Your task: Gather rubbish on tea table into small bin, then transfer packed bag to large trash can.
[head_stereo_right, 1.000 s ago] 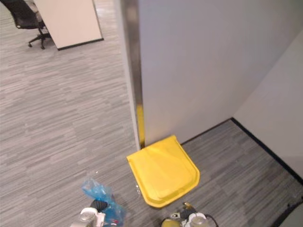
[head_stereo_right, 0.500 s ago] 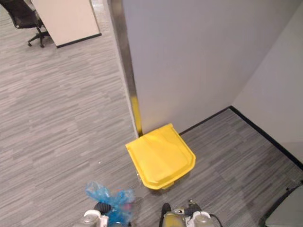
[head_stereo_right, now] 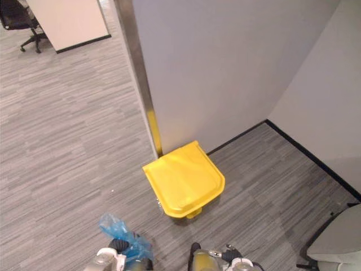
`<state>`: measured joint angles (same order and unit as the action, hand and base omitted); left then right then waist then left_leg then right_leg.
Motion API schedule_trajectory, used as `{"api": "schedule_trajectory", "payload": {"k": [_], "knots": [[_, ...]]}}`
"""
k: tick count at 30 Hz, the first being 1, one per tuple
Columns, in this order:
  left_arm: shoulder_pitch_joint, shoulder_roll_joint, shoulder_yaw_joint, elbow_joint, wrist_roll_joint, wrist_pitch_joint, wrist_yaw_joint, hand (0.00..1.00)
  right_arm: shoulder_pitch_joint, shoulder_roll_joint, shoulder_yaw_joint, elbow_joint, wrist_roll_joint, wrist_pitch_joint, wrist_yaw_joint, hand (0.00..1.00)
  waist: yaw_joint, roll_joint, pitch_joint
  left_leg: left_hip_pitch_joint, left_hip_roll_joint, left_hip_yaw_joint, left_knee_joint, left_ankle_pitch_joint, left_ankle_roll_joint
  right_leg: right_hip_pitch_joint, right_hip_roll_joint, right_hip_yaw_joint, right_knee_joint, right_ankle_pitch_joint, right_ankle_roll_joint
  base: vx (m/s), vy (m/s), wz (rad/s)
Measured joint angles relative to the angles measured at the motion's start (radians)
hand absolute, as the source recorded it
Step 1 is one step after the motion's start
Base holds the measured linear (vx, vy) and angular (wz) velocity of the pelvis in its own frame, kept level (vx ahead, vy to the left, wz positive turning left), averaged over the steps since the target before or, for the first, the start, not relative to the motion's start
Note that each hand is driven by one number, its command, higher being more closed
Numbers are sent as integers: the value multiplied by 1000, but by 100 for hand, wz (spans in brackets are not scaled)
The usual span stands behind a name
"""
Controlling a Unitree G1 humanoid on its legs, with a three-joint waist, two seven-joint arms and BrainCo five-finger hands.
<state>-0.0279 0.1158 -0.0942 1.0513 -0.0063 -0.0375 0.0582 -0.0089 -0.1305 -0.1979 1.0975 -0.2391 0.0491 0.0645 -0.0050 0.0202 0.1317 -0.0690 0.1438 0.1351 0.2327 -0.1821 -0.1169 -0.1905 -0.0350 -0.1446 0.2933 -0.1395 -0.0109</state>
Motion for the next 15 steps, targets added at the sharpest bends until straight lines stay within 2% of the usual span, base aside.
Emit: {"api": "schedule_trajectory", "payload": {"k": [3, 6, 9, 11, 15], "knots": [[-11, -2, -1, 0, -19, 0, 2, 100, -2, -5, 5, 0, 1, 2, -1, 0, 0, -3, 10, -11, 1, -6, 35, 6, -8, 2, -2, -19, 17, -8, -12, 45, -43, 15], [-9, 2, -4, 0, -26, -1, 4, 100, -2, -2, -4, -4, 3, 2, -6, 0, 2, -7, 19, -9, -16, 0, 20, 48, -7, 2, -24, -36, 31, -26, -17, -19, -50, 19], [0, -3, -6, 1, -25, -1, 2, 100, 4, 4, -36, -6, 4, 1, -7, 0, -10, -3, 22, 41, -30, 26, -103, 95, -1, 14, -38, -70, 14, -40, -5, -32, -40, 30], [6, -4, -8, 2, -24, 0, -1, 100, 11, 7, -44, -13, 4, -1, -8, 0, -11, 3, 22, 56, -31, 31, -137, 99, 4, 19, -37, -80, 15, -44, 0, -13, 3, 26], [21, -6, -12, 11, -24, 1, -3, 100, 16, 12, -65, -15, 4, 0, -17, 0, -10, -8, 23, 72, -40, 38, -162, 107, 16, 30, -39, -72, 1, -39, 21, 13, 30, 1]]}}
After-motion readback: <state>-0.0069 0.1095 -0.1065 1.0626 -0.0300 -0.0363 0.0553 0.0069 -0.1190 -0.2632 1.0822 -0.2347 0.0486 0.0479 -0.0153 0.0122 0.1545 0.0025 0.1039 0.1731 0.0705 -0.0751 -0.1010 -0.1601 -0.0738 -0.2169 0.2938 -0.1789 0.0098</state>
